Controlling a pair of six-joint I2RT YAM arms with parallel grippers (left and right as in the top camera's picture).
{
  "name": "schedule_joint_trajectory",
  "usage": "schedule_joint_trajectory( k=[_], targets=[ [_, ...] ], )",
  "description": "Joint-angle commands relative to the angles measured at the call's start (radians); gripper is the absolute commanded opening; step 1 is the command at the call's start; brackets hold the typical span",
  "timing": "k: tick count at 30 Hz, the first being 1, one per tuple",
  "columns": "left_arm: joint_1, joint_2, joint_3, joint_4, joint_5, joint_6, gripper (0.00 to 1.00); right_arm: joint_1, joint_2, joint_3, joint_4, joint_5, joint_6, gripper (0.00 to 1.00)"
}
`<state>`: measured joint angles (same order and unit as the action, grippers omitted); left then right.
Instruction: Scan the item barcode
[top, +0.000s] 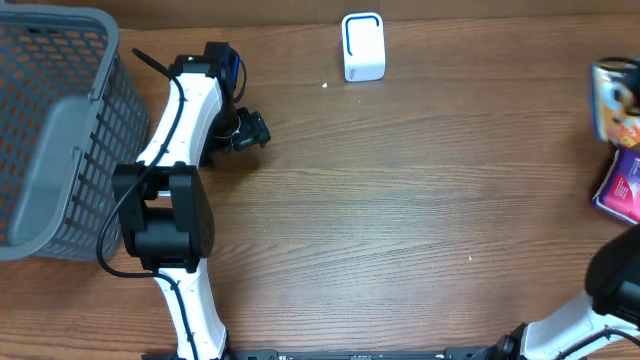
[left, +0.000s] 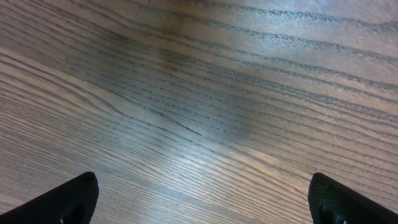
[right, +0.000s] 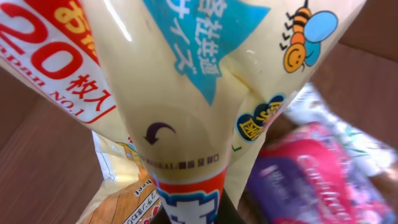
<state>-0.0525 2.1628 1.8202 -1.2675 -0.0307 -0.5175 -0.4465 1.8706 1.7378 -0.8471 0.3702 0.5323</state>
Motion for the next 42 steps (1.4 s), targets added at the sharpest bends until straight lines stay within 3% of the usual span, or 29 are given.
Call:
schedule_joint_trajectory(
  k=[1, 8, 10, 12, 13, 15, 16, 20, 27, 35, 42],
  targets=[
    [-0.002, 0.008, -0.001, 0.001, 0.005, 0.016, 1.00, -0.097, -0.007, -0.030, 0.010, 0.007, 0.099, 0.08],
    [-0.002, 0.008, -0.001, 0.001, 0.005, 0.016, 1.00, -0.211, 0.014, -0.037, 0.019, -0.089, 0.127, 0.11],
    [-0.002, 0.008, -0.001, 0.000, 0.005, 0.016, 1.00, -0.214, 0.026, -0.037, 0.030, -0.096, 0.127, 0.17],
    [-0.002, 0.008, -0.001, 0.000, 0.005, 0.016, 1.00, -0.214, 0.048, -0.037, 0.043, -0.103, 0.126, 0.39],
    [-0.002, 0.008, -0.001, 0.000, 0.005, 0.016, 1.00, -0.214, 0.055, -0.037, 0.045, -0.104, 0.126, 0.42],
    [-0.002, 0.008, -0.001, -0.002, 0.005, 0.016, 1.00, -0.214, 0.068, -0.037, 0.039, -0.119, 0.125, 0.68],
    [-0.002, 0.008, -0.001, -0.003, 0.005, 0.016, 1.00, -0.214, 0.068, -0.037, 0.034, -0.121, 0.122, 0.75],
    [-0.002, 0.008, -0.001, -0.005, 0.005, 0.016, 1.00, -0.214, 0.048, -0.035, 0.012, -0.132, 0.122, 0.89],
    [-0.002, 0.008, -0.001, -0.007, 0.005, 0.016, 1.00, -0.214, -0.077, -0.035, -0.068, -0.250, 0.115, 0.98],
    [-0.002, 0.008, -0.001, -0.003, 0.005, 0.016, 1.00, -0.197, -0.301, -0.035, -0.256, -0.592, 0.089, 0.95],
    [-0.002, 0.008, -0.001, 0.032, 0.006, 0.015, 1.00, -0.067, -0.533, -0.049, -0.423, -0.589, 0.019, 0.95]
  ],
)
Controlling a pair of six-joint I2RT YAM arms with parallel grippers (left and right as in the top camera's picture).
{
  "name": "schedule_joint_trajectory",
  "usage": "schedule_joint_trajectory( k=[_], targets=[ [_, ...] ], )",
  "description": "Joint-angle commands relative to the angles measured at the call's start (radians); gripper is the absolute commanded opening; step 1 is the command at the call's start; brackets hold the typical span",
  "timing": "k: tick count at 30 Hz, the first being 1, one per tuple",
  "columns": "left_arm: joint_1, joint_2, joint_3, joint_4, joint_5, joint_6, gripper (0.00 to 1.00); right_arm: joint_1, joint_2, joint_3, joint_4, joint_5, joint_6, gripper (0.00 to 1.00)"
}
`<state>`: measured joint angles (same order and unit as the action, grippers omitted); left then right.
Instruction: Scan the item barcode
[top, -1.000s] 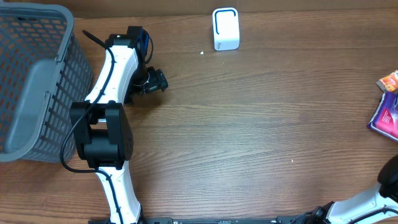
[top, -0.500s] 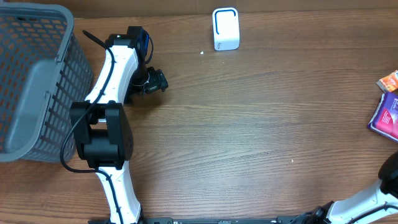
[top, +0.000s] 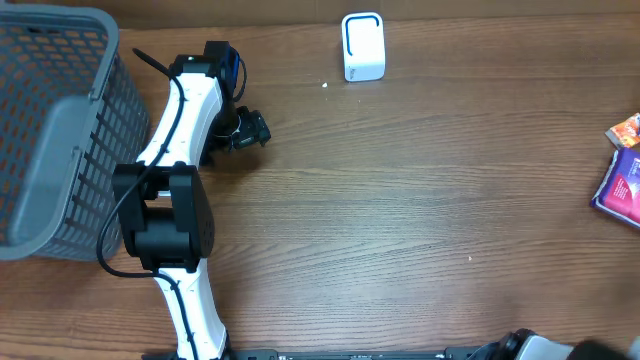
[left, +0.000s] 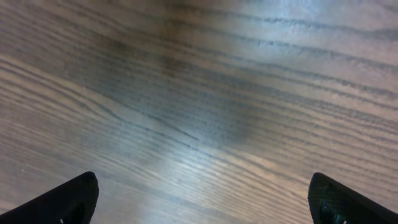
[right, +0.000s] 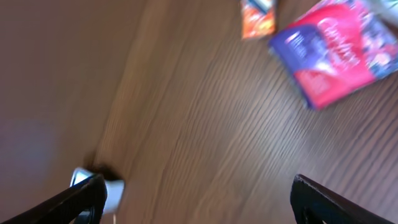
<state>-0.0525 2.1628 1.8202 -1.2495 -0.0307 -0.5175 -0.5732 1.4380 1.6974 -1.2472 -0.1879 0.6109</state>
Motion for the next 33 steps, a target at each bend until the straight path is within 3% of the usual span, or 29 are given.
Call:
schedule_joint_trajectory(
  k=[1, 15, 24, 33],
  targets=[
    [-0.002, 0.008, -0.001, 0.022, 0.006, 0.015, 1.00, 0.085, -0.130, -0.021, -0.027, -0.031, -0.072, 0.95],
    [-0.002, 0.008, -0.001, 0.129, 0.005, 0.016, 1.00, 0.400, -0.428, -0.349, -0.059, -0.024, -0.118, 0.97],
    [-0.002, 0.008, -0.001, 0.129, 0.005, 0.016, 1.00, 0.411, -0.392, -0.362, -0.200, -0.024, -0.118, 1.00],
    [-0.002, 0.008, -0.001, 0.129, 0.005, 0.016, 1.00, 0.411, -0.348, -0.362, -0.219, 0.031, -0.149, 1.00]
  ],
)
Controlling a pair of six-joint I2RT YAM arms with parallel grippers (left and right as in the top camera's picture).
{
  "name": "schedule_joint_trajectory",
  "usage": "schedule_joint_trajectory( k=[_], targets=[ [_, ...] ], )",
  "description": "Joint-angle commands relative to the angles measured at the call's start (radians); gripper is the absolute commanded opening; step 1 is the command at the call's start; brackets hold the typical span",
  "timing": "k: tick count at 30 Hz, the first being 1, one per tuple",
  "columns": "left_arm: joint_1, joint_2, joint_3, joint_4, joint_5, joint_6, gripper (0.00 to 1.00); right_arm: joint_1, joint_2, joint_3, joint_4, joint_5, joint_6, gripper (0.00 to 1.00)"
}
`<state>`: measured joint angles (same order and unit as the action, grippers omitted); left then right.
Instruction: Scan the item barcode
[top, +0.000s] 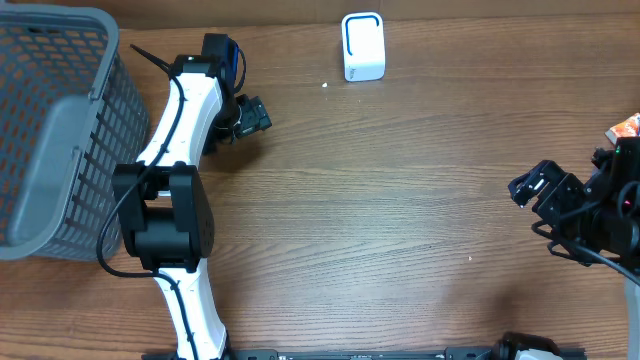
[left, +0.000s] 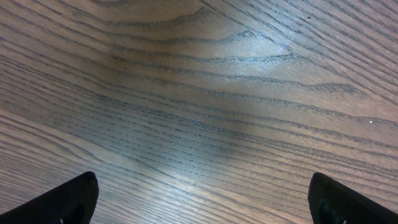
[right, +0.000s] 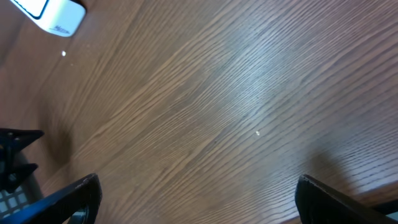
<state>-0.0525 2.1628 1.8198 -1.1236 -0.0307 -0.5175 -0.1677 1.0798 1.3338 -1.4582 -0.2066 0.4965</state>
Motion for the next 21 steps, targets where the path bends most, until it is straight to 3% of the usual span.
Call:
schedule_joint_trajectory(
  k=[1, 12, 21],
  targets=[
    [-0.002, 0.008, 0.000, 0.003, 0.005, 0.016, 1.00, 0.006, 0.013, 0.001, -0.015, 0.058, -0.034, 1.00],
    [-0.002, 0.008, 0.000, 0.003, 0.005, 0.016, 1.00, 0.074, 0.043, -0.030, 0.115, 0.058, -0.035, 1.00],
    [-0.002, 0.008, 0.000, 0.003, 0.005, 0.016, 1.00, 0.187, -0.136, -0.397, 0.591, 0.034, -0.105, 1.00]
  ],
)
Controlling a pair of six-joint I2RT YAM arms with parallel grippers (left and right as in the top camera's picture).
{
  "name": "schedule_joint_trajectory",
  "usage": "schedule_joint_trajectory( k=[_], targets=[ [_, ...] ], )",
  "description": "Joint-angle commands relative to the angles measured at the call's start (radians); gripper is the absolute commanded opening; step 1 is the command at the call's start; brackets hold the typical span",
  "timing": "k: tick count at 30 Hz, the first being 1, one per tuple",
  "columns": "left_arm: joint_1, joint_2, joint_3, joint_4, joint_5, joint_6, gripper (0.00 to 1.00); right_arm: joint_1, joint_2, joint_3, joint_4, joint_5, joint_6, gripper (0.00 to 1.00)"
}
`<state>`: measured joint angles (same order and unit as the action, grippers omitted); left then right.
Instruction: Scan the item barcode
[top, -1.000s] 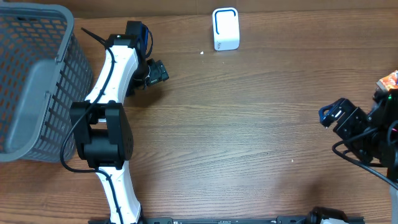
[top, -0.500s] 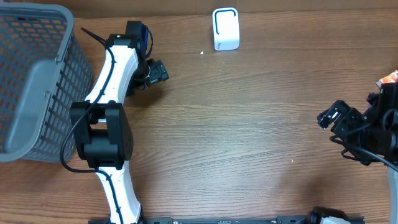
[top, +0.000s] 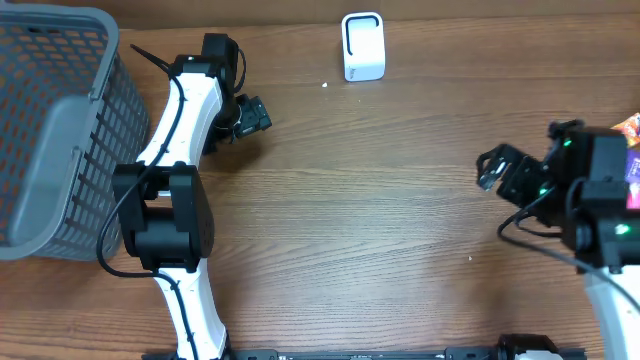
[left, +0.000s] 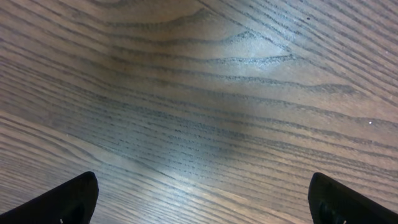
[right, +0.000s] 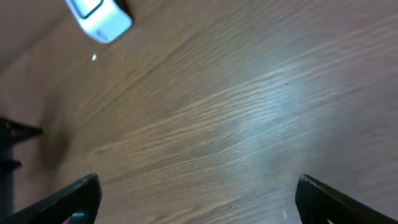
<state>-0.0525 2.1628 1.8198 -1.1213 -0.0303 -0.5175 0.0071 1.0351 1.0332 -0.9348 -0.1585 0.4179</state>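
Observation:
The white barcode scanner (top: 363, 46) stands at the back edge of the table, and it also shows at the top left of the right wrist view as the scanner (right: 99, 18). My right gripper (top: 497, 168) hangs open and empty over bare wood right of centre, its fingertips (right: 74, 199) spread wide. My left gripper (top: 255, 114) is open and empty over the table at the back left, with only wood grain between its fingertips (left: 74, 199). A corner of an orange packet (top: 631, 124) shows at the right edge; the other items are hidden behind my right arm.
A grey mesh basket (top: 50, 130) fills the far left. The white left arm (top: 180, 110) runs from the front edge up toward the back.
My right gripper has moved left and a little toward the back, still open and empty. The scanner now shows larger in its wrist view. The left arm has not moved.
First a yellow packet filled the right wrist view at the table's far right edge. Then the right gripper was open with packets lying on the table beyond it. After that it stood empty over the right side, and now nearer the middle.

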Motion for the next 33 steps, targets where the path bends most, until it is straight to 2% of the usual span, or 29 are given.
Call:
schedule_joint_trajectory(
  k=[1, 7, 15, 19, 33],
  targets=[
    [-0.002, 0.008, 0.000, 0.001, 0.005, 0.016, 1.00, 0.013, -0.133, -0.155, 0.127, -0.029, -0.026, 1.00],
    [-0.002, 0.008, 0.000, 0.001, 0.005, 0.016, 1.00, 0.011, -0.381, -0.436, 0.355, -0.061, -0.031, 1.00],
    [-0.002, 0.008, 0.000, 0.001, 0.005, 0.016, 1.00, 0.011, -0.556, -0.690, 0.610, -0.117, -0.087, 1.00],
    [-0.002, 0.008, 0.000, 0.001, 0.005, 0.016, 1.00, 0.011, -0.700, -0.810, 0.726, -0.132, -0.087, 1.00],
    [-0.002, 0.008, 0.000, 0.001, 0.005, 0.016, 1.00, 0.011, -0.991, -0.983, 0.821, -0.100, -0.086, 1.00]
  ],
)
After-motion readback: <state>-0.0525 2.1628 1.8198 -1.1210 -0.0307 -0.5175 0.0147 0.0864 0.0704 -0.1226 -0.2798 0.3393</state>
